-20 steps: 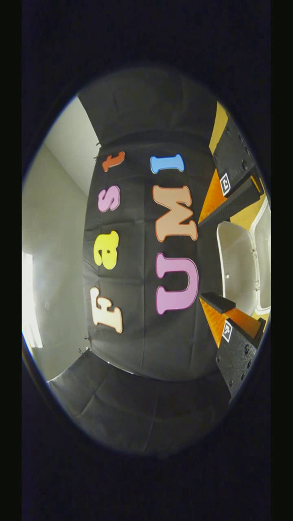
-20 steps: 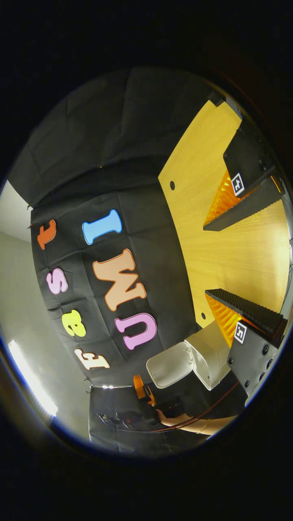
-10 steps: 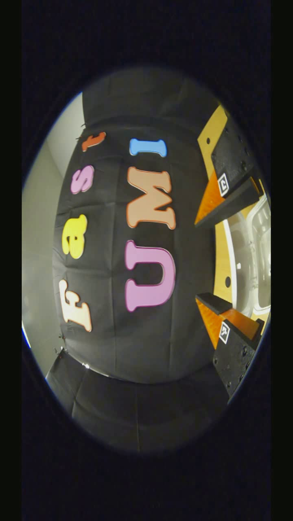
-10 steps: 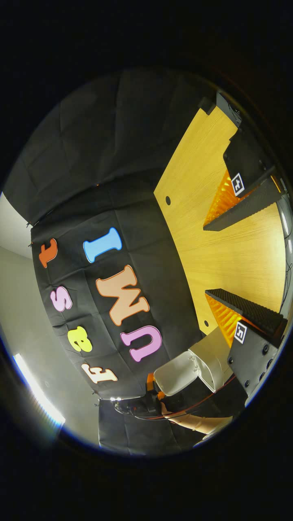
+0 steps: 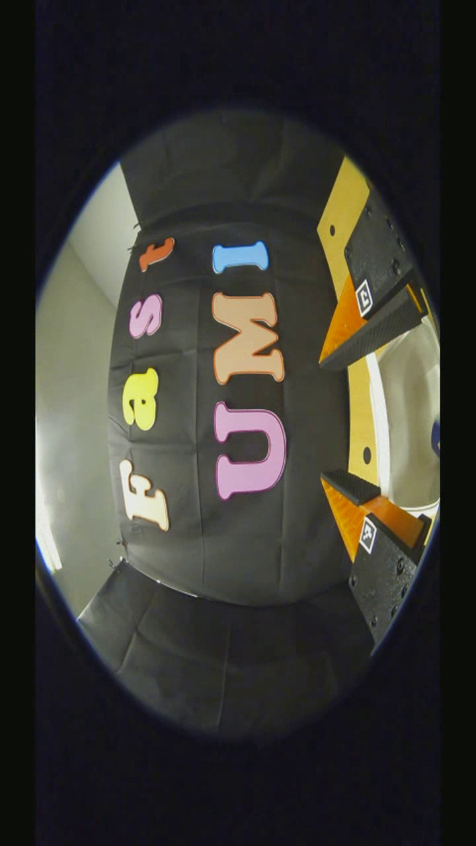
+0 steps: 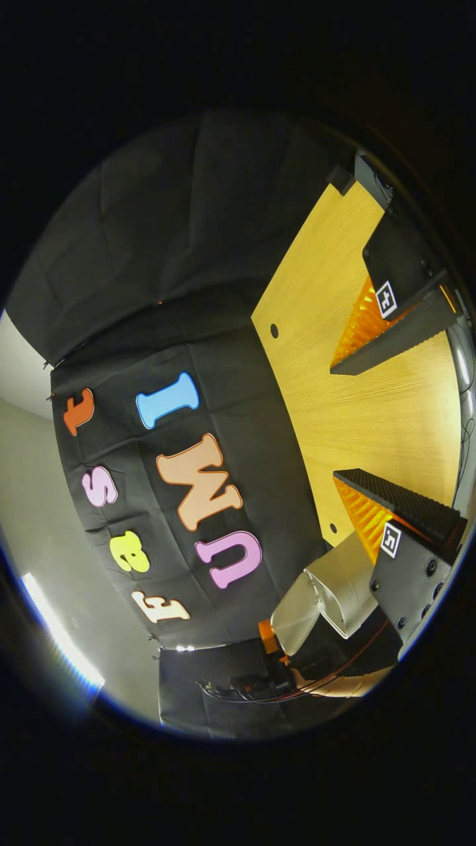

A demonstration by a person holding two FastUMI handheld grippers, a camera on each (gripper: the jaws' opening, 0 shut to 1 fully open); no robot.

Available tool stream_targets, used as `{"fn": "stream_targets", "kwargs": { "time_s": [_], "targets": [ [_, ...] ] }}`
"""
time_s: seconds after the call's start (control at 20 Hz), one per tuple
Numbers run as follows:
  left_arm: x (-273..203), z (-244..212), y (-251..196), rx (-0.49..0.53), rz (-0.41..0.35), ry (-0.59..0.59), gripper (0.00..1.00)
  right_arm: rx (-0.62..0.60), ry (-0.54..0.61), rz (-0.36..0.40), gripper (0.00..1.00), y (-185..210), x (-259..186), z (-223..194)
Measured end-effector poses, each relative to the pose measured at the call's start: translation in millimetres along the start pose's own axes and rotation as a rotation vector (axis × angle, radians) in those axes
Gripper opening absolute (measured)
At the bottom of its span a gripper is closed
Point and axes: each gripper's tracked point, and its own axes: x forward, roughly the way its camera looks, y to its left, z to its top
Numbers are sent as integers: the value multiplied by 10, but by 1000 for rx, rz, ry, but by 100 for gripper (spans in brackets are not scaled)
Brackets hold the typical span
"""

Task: Press the lid of the desktop garbage bin to open it, pick up the crumpled paper on the desktop and throw it into the bin, then pick up the pop can on the desktop and drop it into the bin, and finally close the garbage bin lid.

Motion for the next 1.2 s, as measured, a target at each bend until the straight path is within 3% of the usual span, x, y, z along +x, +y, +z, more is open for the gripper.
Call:
{"fn": "stream_targets", "kwargs": {
  "time_s": [0.1, 0.15, 0.25, 0.35, 0.45, 0.5, 0.6, 0.65, 0.8, 0.95, 1.0, 1.05, 1.2],
  "targets": [
    [-131, -410, 44, -4, 45, 69, 99, -9, 10, 10, 95, 11, 11, -12],
    [-188, -731, -15, -27, 33, 146, 94, -12, 14, 20, 95, 30, 20, -15],
    [-390, -1399, -75, -91, 45, 326, 95, -18, 25, 40, 95, 82, 71, -31],
    [-195, -1081, -23, -56, 66, 87, 100, -25, 36, 56, 95, 140, 113, -33],
    [-272, -1277, -17, -10, 75, 122, 94, -27, 49, 77, 95, 226, 153, -66],
    [-226, -1135, 5, 14, 83, 33, 92, -29, 57, 82, 96, 253, 172, -97],
    [-206, -1242, 28, 7, 110, 56, 93, -33, 71, 81, 96, 276, 202, -163],
    [-223, -1199, 37, -8, 117, 39, 100, -32, 83, 78, 96, 280, 210, -215],
    [-233, -1248, 13, -7, 114, 66, 94, -42, 119, 68, 96, 300, 205, -366],
    [-259, -1283, 10, -8, 113, 86, 95, -29, 123, 76, 95, 354, 181, -400],
    [-262, -1270, 5, -6, 112, 92, 91, -22, 111, 82, 95, 368, 176, -369],
    [-270, -1275, 5, -6, 112, 91, 96, -15, 95, 90, 95, 396, 169, -335],
    [-268, -1190, -5, 6, 104, 29, 96, -9, 52, 105, 95, 442, 167, -227]
  ]
}}
